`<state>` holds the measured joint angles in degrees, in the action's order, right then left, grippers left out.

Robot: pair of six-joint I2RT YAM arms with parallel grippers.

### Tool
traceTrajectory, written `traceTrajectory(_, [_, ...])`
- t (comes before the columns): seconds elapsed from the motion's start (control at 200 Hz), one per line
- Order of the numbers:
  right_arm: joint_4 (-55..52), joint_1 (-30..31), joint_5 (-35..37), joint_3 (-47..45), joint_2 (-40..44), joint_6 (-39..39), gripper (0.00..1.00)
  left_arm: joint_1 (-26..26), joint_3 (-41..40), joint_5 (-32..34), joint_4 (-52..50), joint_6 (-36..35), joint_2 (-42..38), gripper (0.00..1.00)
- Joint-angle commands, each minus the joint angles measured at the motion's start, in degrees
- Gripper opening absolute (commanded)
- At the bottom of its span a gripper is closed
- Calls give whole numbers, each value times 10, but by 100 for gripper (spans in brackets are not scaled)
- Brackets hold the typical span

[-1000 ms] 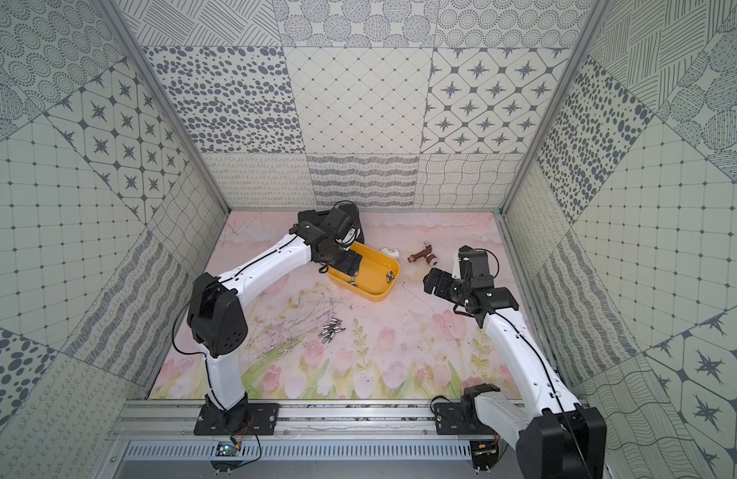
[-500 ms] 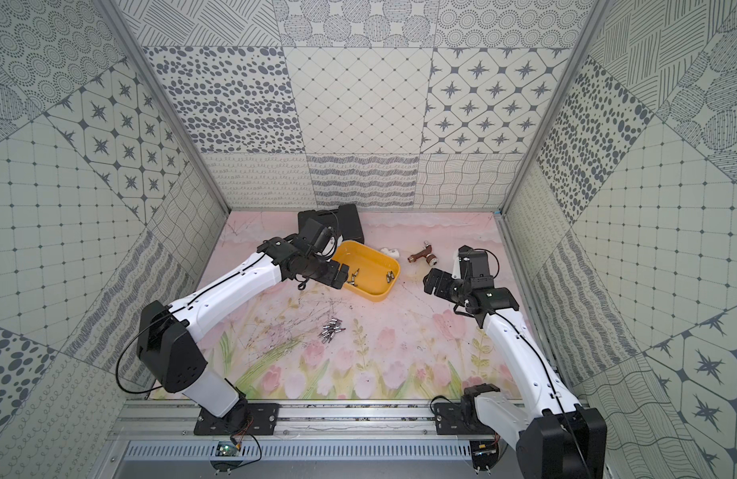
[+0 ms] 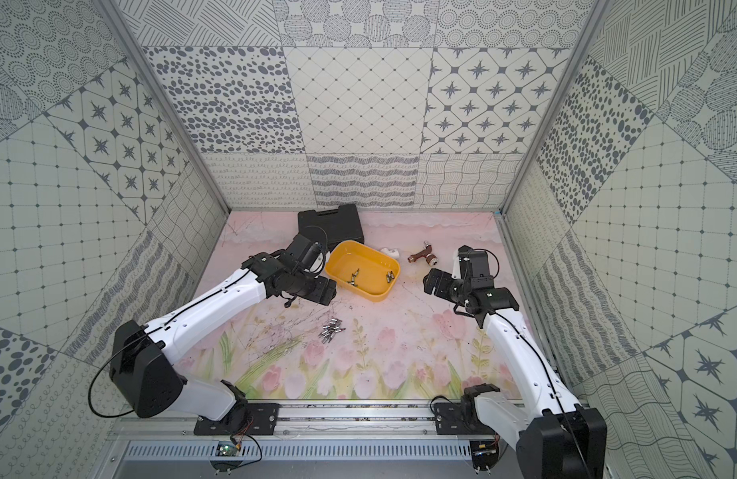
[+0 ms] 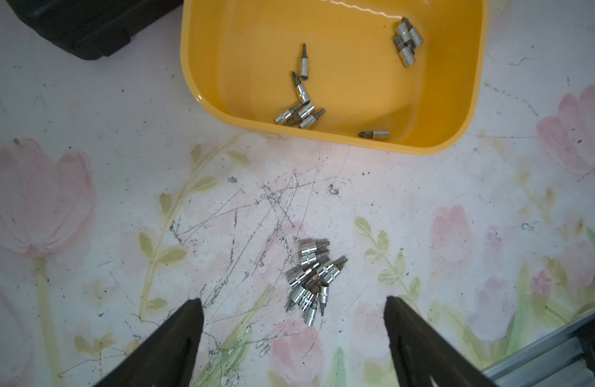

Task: Put the bit on the desktop into the storage box
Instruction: Pick up the screwdriver bit from the center of the board.

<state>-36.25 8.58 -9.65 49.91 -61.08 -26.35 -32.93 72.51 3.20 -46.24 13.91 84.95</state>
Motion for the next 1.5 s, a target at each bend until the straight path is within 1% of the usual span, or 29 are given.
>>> traceTrajectory(0.0, [9, -2, -1, 12, 10, 7, 97, -3, -32, -30, -41, 33, -14, 85])
traceTrajectory(0.275, [15, -2, -5, 13, 0, 4, 97, -46, -66, -25, -73, 58, -8, 67])
traceTrajectory(0.515, [16, -2, -4, 14, -1, 5, 97, -89, -77, -38, -68, 79, 25, 56])
traceTrajectory(0.75, [16, -2, -5, 12, -3, 5, 97, -112, -88, -37, -50, 99, 58, 46])
traceTrajectory(1.016, [17, -2, -2, 6, -1, 4, 97, -122, -81, -37, -27, 110, 107, 39])
traceTrajectory(1.261, [18, -2, -1, 5, -3, 3, 97, -124, -66, -19, -12, 107, 137, 34])
traceTrajectory(1.496, [18, -2, 1, 4, -3, 4, 97, -124, -57, -18, -2, 100, 164, 30])
